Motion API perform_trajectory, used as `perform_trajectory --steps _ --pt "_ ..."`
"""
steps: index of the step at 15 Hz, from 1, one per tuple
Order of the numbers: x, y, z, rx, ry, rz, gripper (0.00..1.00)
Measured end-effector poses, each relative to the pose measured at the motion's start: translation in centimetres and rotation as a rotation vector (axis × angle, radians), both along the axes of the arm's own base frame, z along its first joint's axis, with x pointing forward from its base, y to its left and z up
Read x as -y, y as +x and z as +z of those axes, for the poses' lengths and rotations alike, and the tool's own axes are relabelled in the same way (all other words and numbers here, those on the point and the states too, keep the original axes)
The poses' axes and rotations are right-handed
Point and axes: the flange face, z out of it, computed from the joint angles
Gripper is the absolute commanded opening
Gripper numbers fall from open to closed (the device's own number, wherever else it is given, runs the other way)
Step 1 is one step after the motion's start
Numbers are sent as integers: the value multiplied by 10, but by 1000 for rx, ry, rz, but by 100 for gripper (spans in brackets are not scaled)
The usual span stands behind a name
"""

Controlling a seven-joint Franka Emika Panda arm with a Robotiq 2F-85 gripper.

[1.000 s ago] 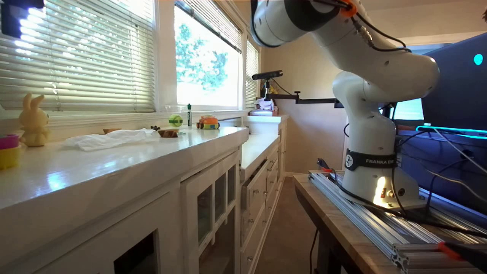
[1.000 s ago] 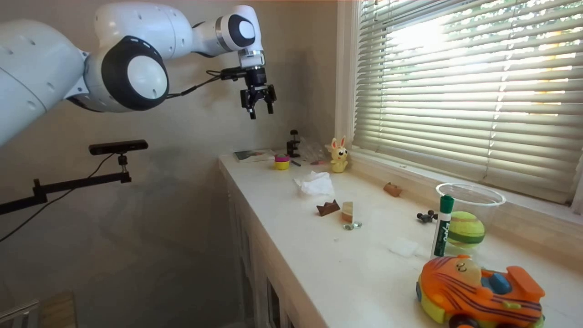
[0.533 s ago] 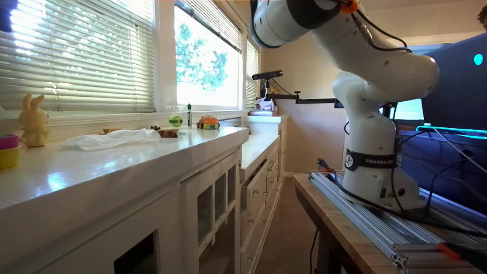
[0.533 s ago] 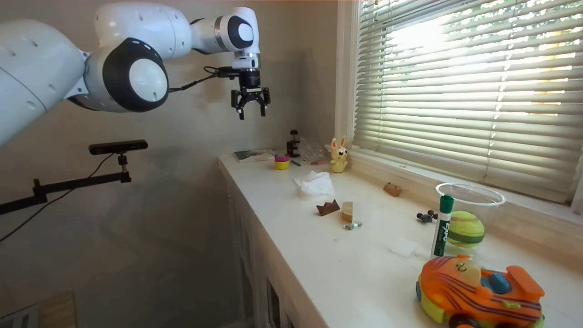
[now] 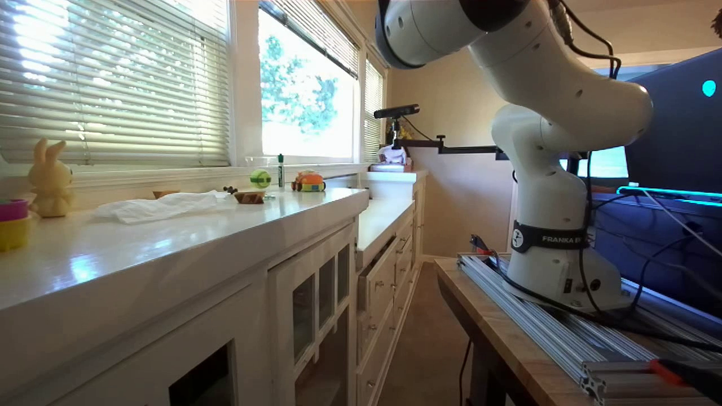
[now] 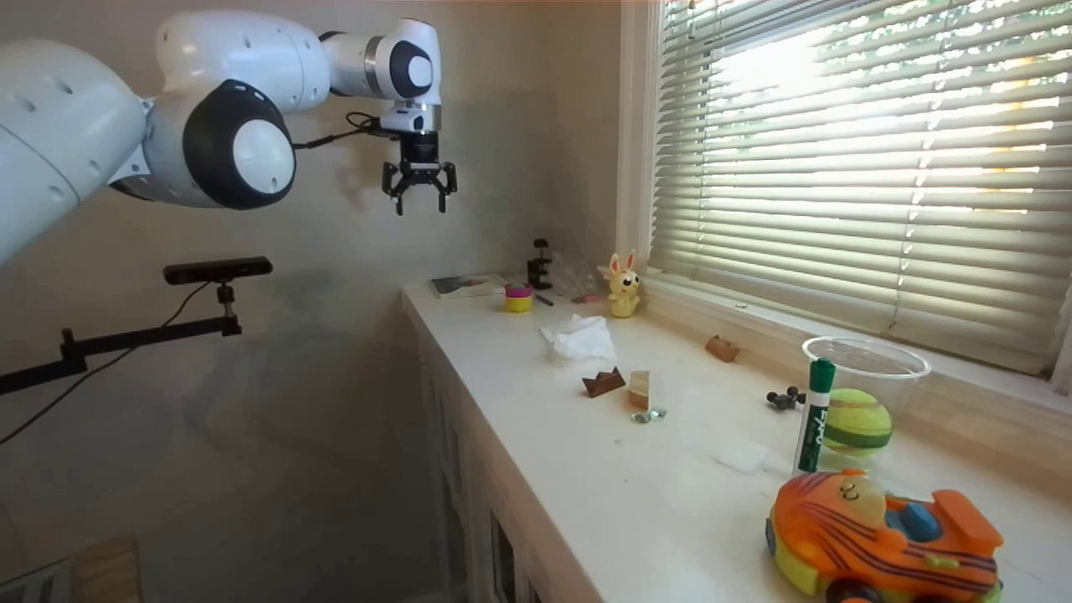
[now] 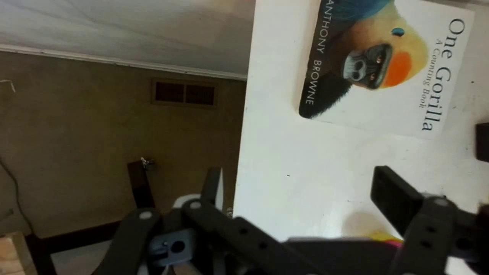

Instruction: Stack the bowls, then place the green toy inside the pink bowl

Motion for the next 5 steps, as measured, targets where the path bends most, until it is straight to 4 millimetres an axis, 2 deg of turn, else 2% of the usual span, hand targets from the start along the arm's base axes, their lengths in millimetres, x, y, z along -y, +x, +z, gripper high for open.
perform_trajectory --steps 2,5 --pt "-10 -5 -2 -8 0 -19 100" --pt "-7 -3 -4 -12 -3 -21 100"
